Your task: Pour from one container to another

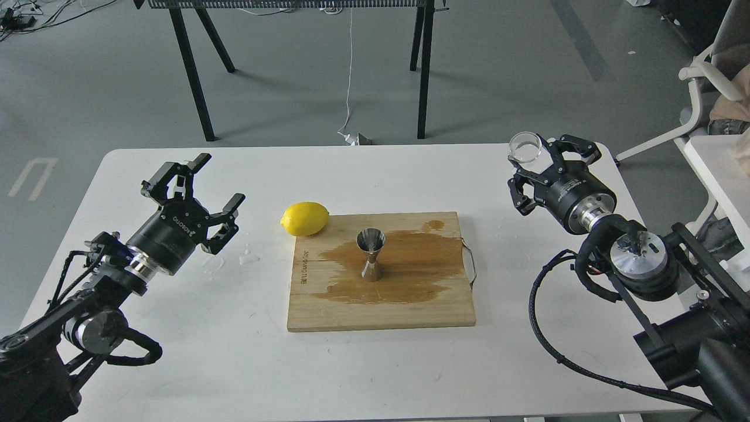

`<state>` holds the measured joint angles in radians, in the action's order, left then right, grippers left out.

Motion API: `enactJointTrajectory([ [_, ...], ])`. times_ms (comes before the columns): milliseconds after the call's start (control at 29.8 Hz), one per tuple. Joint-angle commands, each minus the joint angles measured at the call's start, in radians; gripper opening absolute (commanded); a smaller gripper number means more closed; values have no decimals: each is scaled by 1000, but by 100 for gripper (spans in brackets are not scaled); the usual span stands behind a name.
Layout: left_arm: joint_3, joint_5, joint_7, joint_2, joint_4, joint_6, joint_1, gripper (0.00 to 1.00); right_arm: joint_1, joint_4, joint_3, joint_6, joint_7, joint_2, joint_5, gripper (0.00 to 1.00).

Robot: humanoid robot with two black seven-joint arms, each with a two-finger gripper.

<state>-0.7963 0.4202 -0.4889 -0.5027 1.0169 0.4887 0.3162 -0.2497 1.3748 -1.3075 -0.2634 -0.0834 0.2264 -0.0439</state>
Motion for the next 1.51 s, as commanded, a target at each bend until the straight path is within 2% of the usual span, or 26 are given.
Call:
enactJointTrajectory([
  [0, 2, 0, 0, 3, 0, 0, -2, 93, 98, -10, -111, 0, 1, -77, -71, 39],
  [302, 5, 0, 0, 4, 0, 0, -2, 93, 241, -55, -245, 0, 19, -209, -102, 39],
  [705, 8, 0, 0, 4, 2, 0, -3, 93, 245, -118, -239, -11, 21, -226, -126, 40],
  [739, 8, 0, 0, 4, 0, 0, -6, 93, 233, -214, -231, -2, 21, -226, -128, 47],
  [773, 8, 0, 0, 4, 2, 0, -5, 93, 231, -223, -231, 0, 21, -226, -128, 48],
  [1310, 9, 0, 0, 4, 2, 0, -5, 93, 230, -229, -223, 6, 21, -226, -128, 48],
  [1478, 9, 0, 0, 4, 0, 0, -5, 93, 230, -220, -223, 6, 21, -226, -128, 55],
])
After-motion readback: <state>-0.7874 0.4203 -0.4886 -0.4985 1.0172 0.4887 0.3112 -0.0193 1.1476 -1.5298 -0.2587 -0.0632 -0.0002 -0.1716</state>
